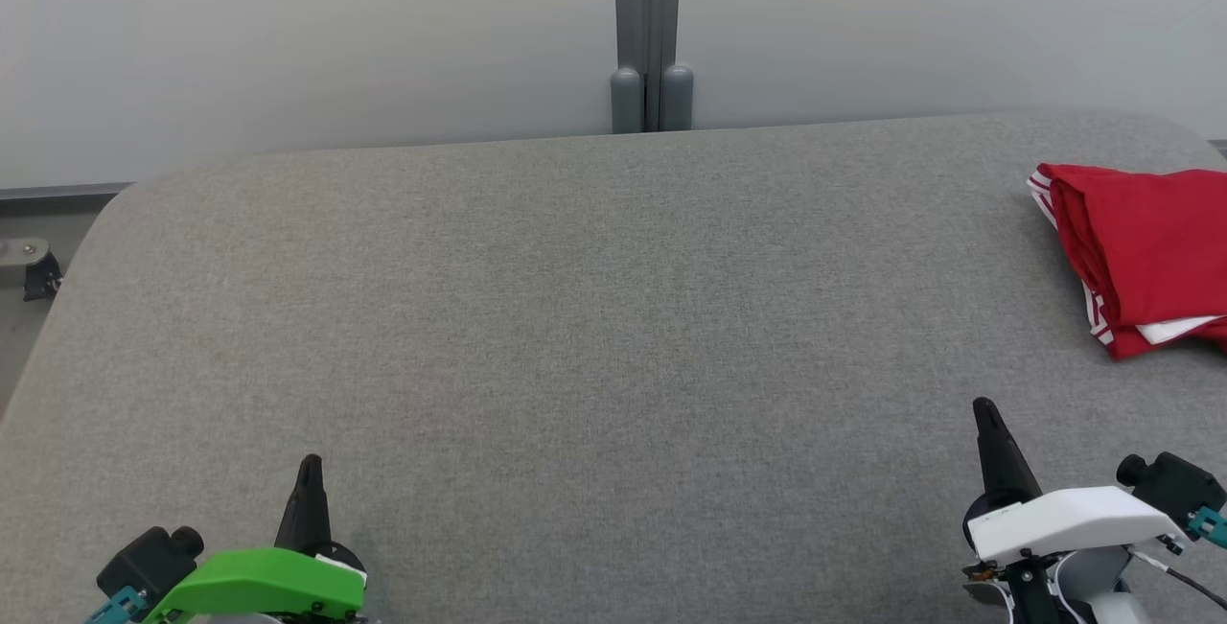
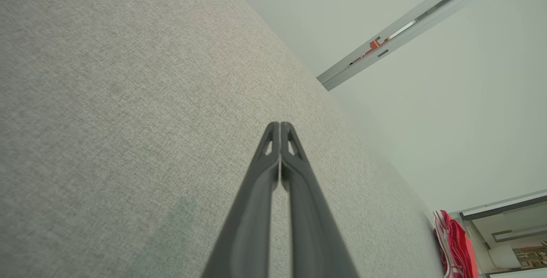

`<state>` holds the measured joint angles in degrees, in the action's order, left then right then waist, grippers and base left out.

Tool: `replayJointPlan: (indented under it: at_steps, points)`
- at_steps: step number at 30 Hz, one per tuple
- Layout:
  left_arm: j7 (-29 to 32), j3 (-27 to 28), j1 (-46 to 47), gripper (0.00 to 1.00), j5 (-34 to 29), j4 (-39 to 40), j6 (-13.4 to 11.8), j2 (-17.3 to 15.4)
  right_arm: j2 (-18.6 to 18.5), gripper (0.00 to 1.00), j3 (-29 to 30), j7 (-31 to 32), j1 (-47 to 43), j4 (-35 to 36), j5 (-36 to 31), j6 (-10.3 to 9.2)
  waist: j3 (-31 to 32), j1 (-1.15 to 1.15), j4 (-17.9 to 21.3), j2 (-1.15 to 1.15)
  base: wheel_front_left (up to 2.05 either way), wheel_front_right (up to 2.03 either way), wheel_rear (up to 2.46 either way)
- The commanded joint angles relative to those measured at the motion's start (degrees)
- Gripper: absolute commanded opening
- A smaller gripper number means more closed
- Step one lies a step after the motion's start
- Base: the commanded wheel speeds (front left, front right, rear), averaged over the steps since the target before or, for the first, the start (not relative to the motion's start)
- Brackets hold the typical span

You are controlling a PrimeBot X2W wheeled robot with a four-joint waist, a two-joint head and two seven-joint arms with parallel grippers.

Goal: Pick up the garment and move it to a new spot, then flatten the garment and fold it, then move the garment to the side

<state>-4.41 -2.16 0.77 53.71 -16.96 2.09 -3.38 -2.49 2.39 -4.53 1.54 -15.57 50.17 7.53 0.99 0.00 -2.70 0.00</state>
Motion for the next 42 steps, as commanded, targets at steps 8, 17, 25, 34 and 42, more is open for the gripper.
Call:
replayJointPlan:
  at_steps: [8,17,25,34,42]
  points:
    - [1.8,1.5,2.4,0.00,6.1,1.1,1.1,0.0,-0.3,0.00,0.8,1.8,1.9,1.0,6.7,-0.03,-0.1,0.00,0.3,0.00,0.00,0.00,0.00]
    - [3.2,2.7,2.9,0.00,11.2,1.4,1.8,0.0,-0.3,0.00,1.3,3.2,2.4,1.1,12.3,-0.03,-0.2,0.00,0.6,0.00,0.00,0.00,0.00]
    - [4.4,3.7,3.4,0.00,15.4,1.7,2.4,0.1,-0.4,0.00,1.8,4.5,2.9,1.2,16.9,-0.03,-0.4,0.00,0.8,0.00,0.00,0.00,0.00]
    - [5.7,4.7,3.9,0.00,20.0,1.9,3.0,0.2,-0.4,0.00,2.3,5.8,3.2,1.3,21.8,-0.02,-0.5,0.00,1.1,0.00,0.00,0.00,0.00]
    - [6.8,5.5,4.3,0.00,23.7,2.1,3.6,0.2,-0.4,0.00,2.6,6.9,3.7,1.4,25.8,-0.02,-0.6,0.00,1.4,0.00,0.00,0.00,0.00]
